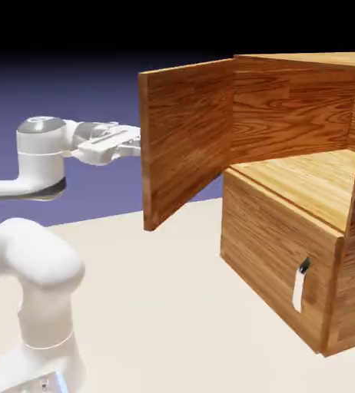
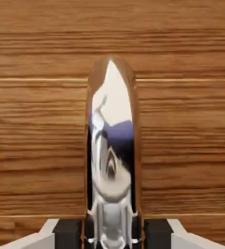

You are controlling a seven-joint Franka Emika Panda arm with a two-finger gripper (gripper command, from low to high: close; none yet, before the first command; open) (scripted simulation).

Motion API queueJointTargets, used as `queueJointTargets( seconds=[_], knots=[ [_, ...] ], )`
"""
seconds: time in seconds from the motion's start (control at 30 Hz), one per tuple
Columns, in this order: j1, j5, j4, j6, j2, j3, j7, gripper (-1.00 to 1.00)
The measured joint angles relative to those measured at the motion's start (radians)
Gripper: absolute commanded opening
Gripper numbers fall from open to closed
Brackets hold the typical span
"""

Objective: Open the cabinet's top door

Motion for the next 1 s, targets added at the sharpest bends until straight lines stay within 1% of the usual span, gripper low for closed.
queueJointTargets(
  seconds=[0.2,0.5,0.73,1.0],
  knots=[
    [-0.109,0.175,0.177,-0.195,0.126,0.217,0.031,-1.00],
    [-0.400,0.345,0.503,-0.461,0.259,0.514,0.055,-1.00],
    [-0.654,0.426,0.751,-0.627,0.275,0.702,0.036,-1.00],
    [-0.936,0.489,1.040,-0.800,0.223,0.861,-0.026,-1.00]
  ],
)
